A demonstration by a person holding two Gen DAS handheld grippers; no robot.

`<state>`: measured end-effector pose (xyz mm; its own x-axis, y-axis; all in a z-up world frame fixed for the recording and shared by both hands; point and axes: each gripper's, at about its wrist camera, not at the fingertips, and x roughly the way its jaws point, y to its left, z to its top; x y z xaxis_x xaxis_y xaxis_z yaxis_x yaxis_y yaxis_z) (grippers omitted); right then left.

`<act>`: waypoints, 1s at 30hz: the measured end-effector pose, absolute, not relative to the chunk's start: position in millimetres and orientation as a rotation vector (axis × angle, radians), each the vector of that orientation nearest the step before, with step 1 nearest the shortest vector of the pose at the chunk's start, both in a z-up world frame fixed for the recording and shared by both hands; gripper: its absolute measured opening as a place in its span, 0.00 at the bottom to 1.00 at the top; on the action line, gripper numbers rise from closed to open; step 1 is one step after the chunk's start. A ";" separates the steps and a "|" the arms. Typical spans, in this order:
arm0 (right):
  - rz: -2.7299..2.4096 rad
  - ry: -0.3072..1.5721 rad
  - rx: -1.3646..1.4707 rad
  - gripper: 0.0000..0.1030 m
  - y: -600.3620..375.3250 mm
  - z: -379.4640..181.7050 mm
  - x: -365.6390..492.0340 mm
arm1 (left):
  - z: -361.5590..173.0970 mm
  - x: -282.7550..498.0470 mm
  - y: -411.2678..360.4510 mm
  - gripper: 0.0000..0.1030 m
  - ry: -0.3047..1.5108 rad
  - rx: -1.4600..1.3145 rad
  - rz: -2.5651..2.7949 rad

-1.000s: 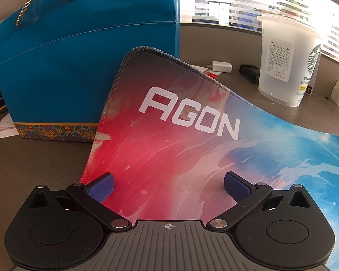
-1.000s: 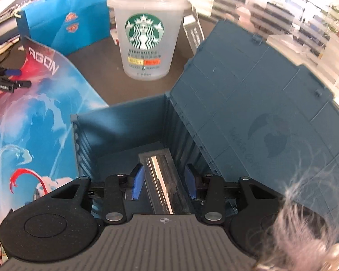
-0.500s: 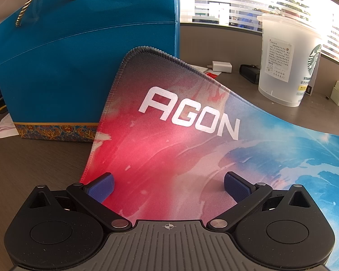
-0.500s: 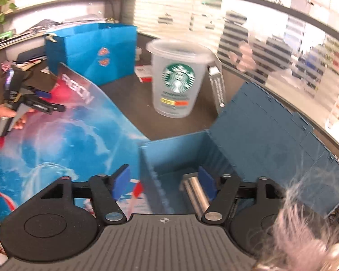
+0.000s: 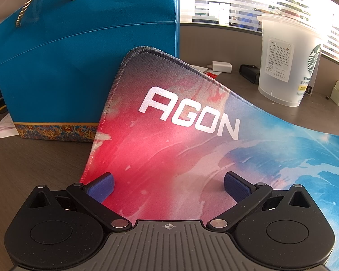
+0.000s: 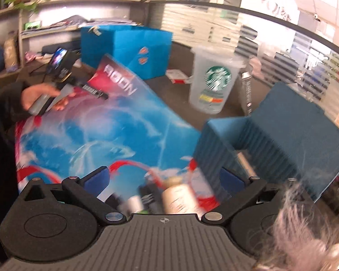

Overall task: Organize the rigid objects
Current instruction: 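Return the right tool to the pile and grasp the white-green small box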

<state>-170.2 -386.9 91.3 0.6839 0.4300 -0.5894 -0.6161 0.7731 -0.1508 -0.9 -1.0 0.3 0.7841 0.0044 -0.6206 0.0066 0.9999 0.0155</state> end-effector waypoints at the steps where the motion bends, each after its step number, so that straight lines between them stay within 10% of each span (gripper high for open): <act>1: 0.609 0.567 -0.355 1.00 -384.2 86.2 -177.4 | 0.3 -0.9 -1.0 1.00 0.670 0.017 -0.001; 15: 0.634 0.587 -0.237 1.00 -368.7 37.3 -237.0 | 0.3 -0.8 -0.9 1.00 0.669 0.018 -0.003; 30: 0.554 0.635 -0.190 0.74 -370.8 3.9 -253.8 | 0.3 -0.9 -1.0 1.00 0.669 0.018 -0.004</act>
<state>-253.8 -370.8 3.9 0.6664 0.4314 -0.6081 -0.5445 0.8387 -0.0018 -0.9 -1.0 0.3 0.7842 0.0024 -0.6205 0.0091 0.9998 0.0154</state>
